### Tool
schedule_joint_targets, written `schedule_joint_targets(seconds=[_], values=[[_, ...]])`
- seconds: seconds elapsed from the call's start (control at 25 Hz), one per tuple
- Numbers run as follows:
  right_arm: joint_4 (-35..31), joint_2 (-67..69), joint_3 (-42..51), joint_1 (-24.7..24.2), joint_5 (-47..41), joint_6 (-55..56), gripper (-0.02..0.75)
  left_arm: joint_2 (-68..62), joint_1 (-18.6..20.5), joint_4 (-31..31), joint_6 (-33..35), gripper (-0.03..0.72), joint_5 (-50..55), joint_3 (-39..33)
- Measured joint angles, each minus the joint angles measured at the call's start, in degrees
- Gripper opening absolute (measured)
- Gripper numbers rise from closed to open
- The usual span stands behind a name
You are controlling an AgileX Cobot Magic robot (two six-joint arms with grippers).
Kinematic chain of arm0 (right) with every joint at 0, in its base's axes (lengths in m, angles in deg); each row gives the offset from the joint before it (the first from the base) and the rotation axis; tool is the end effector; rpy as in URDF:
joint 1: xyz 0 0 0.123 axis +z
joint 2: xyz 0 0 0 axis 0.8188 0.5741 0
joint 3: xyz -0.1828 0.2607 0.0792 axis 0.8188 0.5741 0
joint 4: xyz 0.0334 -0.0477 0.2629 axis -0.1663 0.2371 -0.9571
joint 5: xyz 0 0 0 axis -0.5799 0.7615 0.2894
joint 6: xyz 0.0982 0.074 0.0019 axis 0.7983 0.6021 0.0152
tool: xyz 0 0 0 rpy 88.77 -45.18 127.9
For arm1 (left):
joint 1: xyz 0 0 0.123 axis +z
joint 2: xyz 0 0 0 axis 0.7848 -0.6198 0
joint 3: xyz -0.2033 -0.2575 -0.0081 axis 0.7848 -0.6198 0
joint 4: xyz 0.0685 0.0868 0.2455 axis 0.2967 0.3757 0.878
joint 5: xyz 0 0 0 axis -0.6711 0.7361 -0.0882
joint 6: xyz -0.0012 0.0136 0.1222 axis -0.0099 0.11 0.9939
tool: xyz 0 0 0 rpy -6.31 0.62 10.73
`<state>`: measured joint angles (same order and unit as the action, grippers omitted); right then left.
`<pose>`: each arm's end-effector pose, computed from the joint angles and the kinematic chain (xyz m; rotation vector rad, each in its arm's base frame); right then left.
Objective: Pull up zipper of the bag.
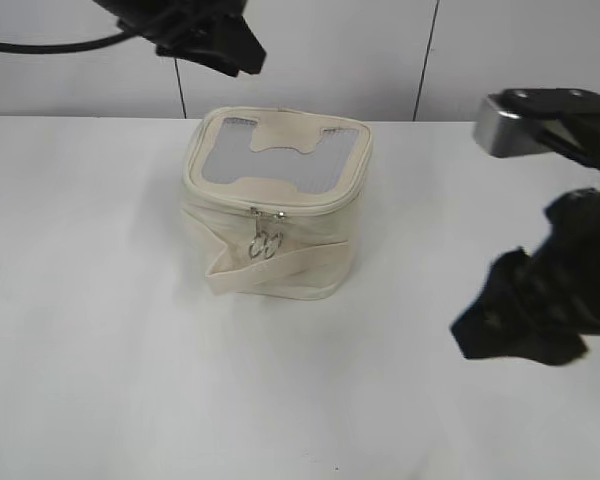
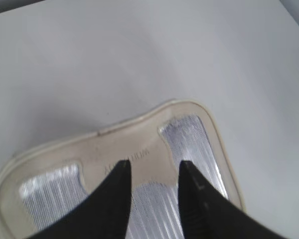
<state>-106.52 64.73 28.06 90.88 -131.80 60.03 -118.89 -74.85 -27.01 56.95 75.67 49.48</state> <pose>0.1912 0.1711 0.2696 -0.6245 2.6265 0.5620 0.4234 -0.2448 0.3110 0.7049 2.3999 -0.7892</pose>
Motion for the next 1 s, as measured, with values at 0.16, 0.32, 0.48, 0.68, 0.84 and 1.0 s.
schedule_joint_targets(seconds=[0.16,0.32,0.48,0.68,0.84,1.0], values=[[6.4,-10.9,3.6,-1.1,-9.8,1.6,0.392,19.8,0.0,3.0,0.0,0.249,-6.2,-18.3],[11.7,-23.4,8.7,-1.1,-17.3,2.7,0.392,44.1,0.0,9.0,-3.7,0.248,-7.6,-36.3],[14.9,-37.1,13.1,-1.1,-22.3,3.9,0.392,70.2,0.0,22.5,-16.9,0.248,-3.5,-49.6],[17.5,-52.5,15.7,-1.1,-24.8,4.7,0.392,96.6,0.0,36.6,-25.5,0.248,9.3,-58.7],[18.7,-61.1,16.0,-1.1,-25.0,4.8,0.392,110.0,0.0,39.2,-27.0,0.248,14.7,-63.8],[20.7,-65.5,16.5,-1.1,-24.1,4.8,0.392,110.4,0.0,39.2,-27.1,0.247,13.0,-65.2]])
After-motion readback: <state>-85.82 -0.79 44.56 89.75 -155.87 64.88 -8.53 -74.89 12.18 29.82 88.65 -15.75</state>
